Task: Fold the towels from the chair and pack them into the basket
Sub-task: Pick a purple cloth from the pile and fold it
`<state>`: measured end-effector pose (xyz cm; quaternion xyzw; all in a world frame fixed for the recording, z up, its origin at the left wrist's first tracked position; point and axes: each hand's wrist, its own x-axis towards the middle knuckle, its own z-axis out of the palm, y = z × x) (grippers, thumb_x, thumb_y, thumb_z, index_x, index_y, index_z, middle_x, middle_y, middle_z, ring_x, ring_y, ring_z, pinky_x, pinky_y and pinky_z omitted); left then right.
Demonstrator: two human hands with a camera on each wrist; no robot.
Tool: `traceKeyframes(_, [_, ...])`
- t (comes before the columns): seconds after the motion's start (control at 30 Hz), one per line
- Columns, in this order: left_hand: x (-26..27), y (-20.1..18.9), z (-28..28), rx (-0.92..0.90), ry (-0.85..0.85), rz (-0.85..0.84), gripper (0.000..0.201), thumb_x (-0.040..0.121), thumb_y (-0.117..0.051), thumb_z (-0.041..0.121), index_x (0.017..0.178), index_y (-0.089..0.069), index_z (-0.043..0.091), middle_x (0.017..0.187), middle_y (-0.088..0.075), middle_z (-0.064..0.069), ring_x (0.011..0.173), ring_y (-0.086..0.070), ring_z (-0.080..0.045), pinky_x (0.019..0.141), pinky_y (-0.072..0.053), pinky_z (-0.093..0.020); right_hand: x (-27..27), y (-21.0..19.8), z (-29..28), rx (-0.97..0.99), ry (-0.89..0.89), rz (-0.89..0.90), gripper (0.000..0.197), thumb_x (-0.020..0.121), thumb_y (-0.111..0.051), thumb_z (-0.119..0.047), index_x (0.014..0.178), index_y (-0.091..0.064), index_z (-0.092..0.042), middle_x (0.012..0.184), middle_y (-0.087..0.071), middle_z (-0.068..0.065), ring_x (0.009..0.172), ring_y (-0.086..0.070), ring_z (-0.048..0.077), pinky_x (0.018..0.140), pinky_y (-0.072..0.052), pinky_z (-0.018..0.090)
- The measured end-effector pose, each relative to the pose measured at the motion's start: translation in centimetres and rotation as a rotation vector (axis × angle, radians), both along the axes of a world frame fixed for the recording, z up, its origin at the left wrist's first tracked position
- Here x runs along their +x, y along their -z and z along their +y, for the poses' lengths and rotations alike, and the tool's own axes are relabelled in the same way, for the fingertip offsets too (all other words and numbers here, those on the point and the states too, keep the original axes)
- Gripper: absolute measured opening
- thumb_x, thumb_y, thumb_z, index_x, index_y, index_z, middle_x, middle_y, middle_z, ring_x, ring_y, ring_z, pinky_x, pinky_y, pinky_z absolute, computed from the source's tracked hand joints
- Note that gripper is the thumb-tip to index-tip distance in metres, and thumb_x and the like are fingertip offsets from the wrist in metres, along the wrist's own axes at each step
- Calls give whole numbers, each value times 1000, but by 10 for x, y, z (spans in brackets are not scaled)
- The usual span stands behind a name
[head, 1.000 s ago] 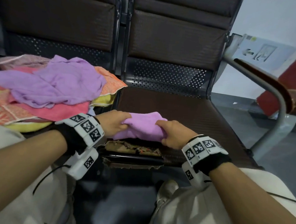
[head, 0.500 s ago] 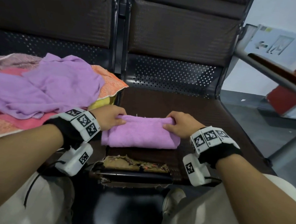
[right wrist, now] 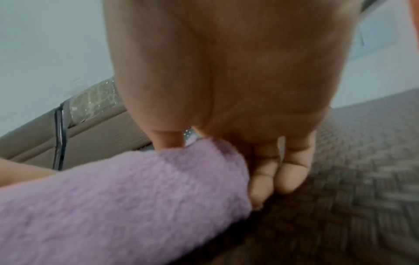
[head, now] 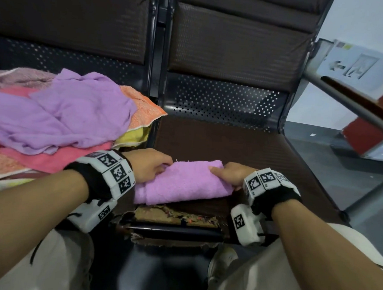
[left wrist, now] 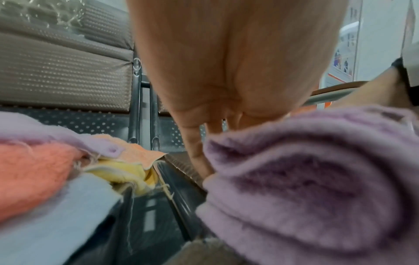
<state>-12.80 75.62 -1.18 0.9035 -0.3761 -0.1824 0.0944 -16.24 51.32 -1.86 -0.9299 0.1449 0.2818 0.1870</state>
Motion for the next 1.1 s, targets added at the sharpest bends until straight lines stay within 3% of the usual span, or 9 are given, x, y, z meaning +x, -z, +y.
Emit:
traceKeyframes(0.07, [-5,-7,4,50,-16,18,27,90,-50,7,114,-58,16,105,-66,-4,96,-59,-20,85,-47,-35,-4,-5,8,109,-37,-53,51,96,-40,-48,122,-57,-8,117,-61,11,104,-58,24,88,-44,28])
traceKeyframes(0.17, [-10,-17,10,73,-101,18,36,94,-47,31,129,-47,22,120,-62,1,105,-58,-16,90,-44,-27,-16,-17,16,283,-104,-268,22,93,-52,-37,83,-59,-18,83,-60,-3,84,-58,14,65,-42,12])
traceKeyframes(0.27, [-20,-28,8,-169,-148,205,91,75,-48,69,147,-20,22,146,-39,4,130,-41,-12,106,-33,-26,-35,-35,23,377,-157,-494,16,89,-62,-33,89,-47,-25,85,-55,-12,73,-52,-3,60,-38,13])
traceKeyframes(0.33, [-31,-39,1,-356,-131,281,115,57,-61,72,149,-9,26,146,-32,12,134,-33,-6,105,-29,-22,-50,-53,30,475,-227,-608,20,88,-65,-30,91,-45,-29,85,-55,-13,70,-52,-8,62,-40,14])
traceKeyframes(0.47, [-47,-55,-9,-446,-91,326,73,51,-76,60,116,-52,38,112,-62,20,106,-58,3,87,-45,-13,-85,-96,38,535,-332,-738,24,86,-68,-22,91,-46,-30,82,-55,-13,72,-50,-3,68,-46,23])
traceKeyframes(0.57, [-64,-61,-14,-499,-121,301,51,53,-76,61,93,-65,31,88,-71,19,83,-65,6,72,-50,-12,-113,-125,33,451,-301,-840,26,84,-69,-17,91,-47,-29,84,-55,-13,76,-51,2,75,-46,27])
traceKeyframes(0.77, [-115,-94,-37,-523,-20,250,48,64,-64,48,110,-50,40,110,-61,17,99,-57,2,82,-48,-19,-176,-174,1,437,-46,-1065,26,82,-71,-13,97,-54,-24,93,-63,-5,84,-59,12,79,-48,32])
traceKeyframes(0.97, [-153,-161,-97,-589,60,31,34,77,-60,26,103,-54,4,100,-61,-14,84,-53,-18,79,-47,-40,-253,-209,-56,366,185,-1312,22,86,-67,-14,109,-66,-18,100,-70,0,95,-64,14,87,-50,31])
traceKeyframes(1.1, [-181,-187,-171,-531,170,-124,11,84,-56,14,90,-49,8,84,-53,-5,77,-46,-20,63,-34,-33,-304,-201,-110,306,348,-1427,18,89,-63,-12,105,-67,-6,95,-69,5,86,-61,12,80,-49,29])
